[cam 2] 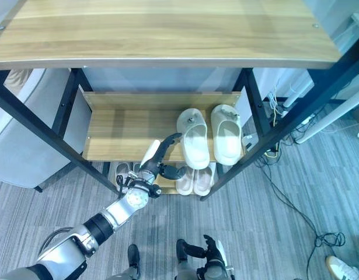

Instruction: Arrange the slippers neatly on the shoe rack.

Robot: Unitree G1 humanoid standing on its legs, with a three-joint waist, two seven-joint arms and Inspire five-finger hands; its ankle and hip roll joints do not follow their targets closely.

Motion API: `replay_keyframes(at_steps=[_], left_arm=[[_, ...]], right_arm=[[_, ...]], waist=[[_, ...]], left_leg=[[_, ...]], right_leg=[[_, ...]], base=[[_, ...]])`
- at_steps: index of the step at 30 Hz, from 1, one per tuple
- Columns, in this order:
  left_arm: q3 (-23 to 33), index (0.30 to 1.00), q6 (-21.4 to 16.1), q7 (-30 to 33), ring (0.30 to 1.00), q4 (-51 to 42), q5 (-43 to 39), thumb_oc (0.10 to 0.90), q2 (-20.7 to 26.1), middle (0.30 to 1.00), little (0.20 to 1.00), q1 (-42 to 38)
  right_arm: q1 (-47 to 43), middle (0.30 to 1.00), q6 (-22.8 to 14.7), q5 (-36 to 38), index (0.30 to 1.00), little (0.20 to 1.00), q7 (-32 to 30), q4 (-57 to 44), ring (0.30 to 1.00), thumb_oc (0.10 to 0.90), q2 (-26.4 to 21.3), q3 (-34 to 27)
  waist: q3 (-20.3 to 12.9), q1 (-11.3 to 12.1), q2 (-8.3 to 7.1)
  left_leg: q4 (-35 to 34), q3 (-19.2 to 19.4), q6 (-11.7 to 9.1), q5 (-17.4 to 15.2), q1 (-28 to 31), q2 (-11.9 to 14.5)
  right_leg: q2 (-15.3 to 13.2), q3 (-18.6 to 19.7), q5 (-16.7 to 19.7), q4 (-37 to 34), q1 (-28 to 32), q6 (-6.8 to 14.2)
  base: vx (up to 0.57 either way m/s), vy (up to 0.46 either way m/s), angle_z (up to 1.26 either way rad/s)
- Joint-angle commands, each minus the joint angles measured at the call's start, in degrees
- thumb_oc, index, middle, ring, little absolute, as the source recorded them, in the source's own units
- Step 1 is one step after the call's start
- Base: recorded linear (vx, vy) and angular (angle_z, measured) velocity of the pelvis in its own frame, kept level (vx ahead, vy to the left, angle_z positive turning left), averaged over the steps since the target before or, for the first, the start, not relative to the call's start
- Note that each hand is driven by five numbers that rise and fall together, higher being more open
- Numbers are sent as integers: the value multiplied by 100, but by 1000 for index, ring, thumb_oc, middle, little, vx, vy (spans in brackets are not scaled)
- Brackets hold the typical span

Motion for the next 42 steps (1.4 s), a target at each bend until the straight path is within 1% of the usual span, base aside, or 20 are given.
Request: replay_keyframes(at_steps=[1,10,17,22,27,34,42], left_arm=[[2,900,-538,-10,900,314,-77,800,-821,900,900,-825],[-83,900,-553,38,900,421,-195,800,-1066,900,900,-955],[-187,900,-553,63,900,531,-194,800,-1276,900,900,-1098],[-246,900,-521,113,900,776,4,800,-1425,900,900,-1297],[-248,900,-516,173,900,958,33,800,-1554,900,900,-1499],[-222,900,-484,276,900,1241,101,800,-1703,900,900,-1783],[-165,900,-460,332,900,1437,188,800,-1772,900,900,-1953]], right_arm=[[77,900,-79,93,900,900,-142,-1,900,800,-36,31],[39,900,-83,128,900,900,-149,-2,900,800,-48,83],[-8,900,-100,175,900,900,-148,-31,900,800,-83,129],[-63,900,-130,208,900,900,-128,-47,900,800,-155,161],[-95,900,-150,218,900,900,-128,-33,900,800,-219,170],[-102,900,-169,220,900,900,-125,-23,900,800,-265,202],[-69,900,-218,208,900,900,-110,4,900,800,-264,208]], waist=[[-111,74,-19],[-98,26,-27],[-17,-22,-14],[38,-78,-4],[73,-123,2],[49,-182,-2],[-12,-213,0]], left_leg=[[12,-158,-25,-215,-146,-184],[12,-137,-25,-228,-133,-194],[12,-124,-22,-221,-192,-178],[12,-84,-25,-212,-278,-151],[12,-51,-28,-201,-359,-139],[12,-37,-39,-189,-436,-130],[12,-26,-40,-201,-468,-123]], right_leg=[[134,-219,-225,226,-308,230],[137,-196,-230,247,-331,226],[133,-156,-215,268,-427,224],[136,-109,-198,292,-554,222],[142,-70,-173,303,-668,224],[154,-48,-140,279,-754,223],[166,-46,-130,256,-780,221]], base=[[0,0,0],[0,0,0],[0,0,0],[-2,-3,-1],[1,-13,-8],[4,-5,-2],[0,0,0]])
